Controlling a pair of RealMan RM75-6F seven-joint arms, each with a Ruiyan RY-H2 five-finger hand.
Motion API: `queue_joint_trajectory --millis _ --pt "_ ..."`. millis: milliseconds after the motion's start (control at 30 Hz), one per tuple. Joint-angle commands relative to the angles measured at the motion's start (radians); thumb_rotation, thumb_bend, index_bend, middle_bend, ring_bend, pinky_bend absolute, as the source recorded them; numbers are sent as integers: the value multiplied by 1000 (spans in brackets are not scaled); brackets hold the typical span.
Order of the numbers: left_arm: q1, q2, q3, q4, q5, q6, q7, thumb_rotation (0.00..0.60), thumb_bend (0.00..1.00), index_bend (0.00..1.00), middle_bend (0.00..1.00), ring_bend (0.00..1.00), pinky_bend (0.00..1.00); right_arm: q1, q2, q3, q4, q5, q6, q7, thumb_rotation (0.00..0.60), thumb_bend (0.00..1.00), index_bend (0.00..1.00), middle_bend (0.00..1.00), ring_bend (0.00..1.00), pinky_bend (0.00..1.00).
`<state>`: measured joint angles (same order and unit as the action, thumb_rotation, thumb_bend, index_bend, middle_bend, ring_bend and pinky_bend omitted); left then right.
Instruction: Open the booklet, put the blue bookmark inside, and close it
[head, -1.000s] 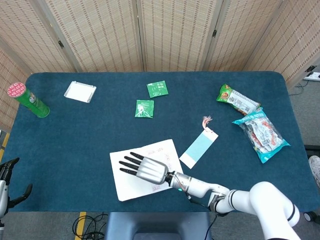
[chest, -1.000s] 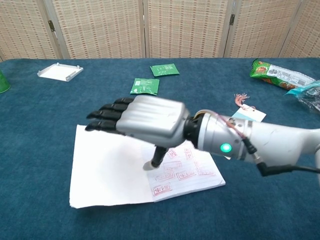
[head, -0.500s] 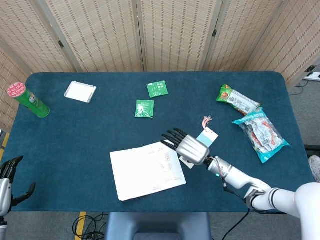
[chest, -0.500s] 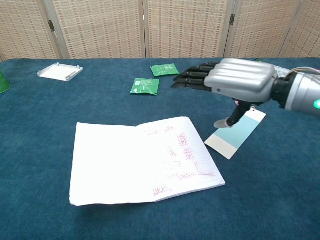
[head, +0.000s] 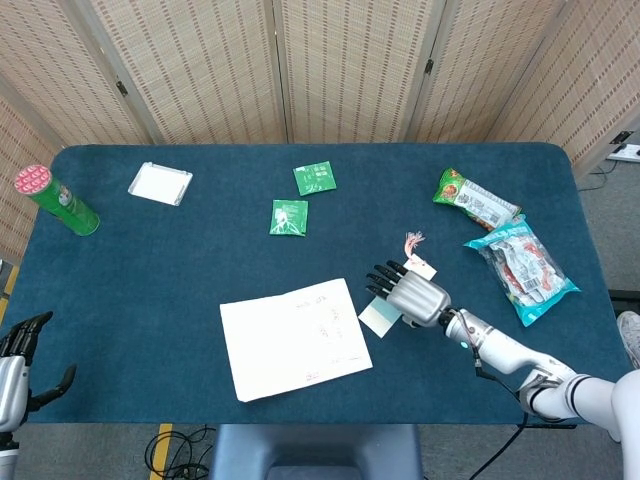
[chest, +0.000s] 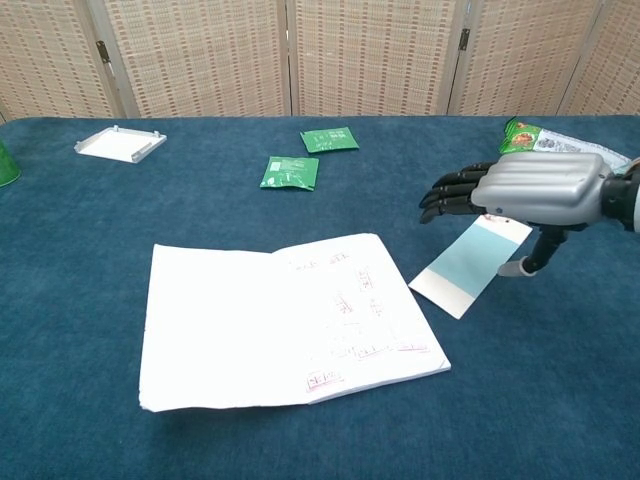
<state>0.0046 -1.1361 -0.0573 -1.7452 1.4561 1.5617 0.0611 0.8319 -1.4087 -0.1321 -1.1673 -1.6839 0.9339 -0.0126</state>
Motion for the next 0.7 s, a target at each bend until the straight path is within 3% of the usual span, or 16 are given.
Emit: queue_joint_trajectory --millis 33,700 --pt "0 -2 0 -1 -1 0 2 600 342 140 170 142 227 4 -10 -13 42 -11 -27 28 600 193 156 86 0 120" --pt "1 -8 2 8 -14 -6 1 600 342 140 170 142 227 40 -103 -31 210 -50 -103 72 600 221 216 99 0 120"
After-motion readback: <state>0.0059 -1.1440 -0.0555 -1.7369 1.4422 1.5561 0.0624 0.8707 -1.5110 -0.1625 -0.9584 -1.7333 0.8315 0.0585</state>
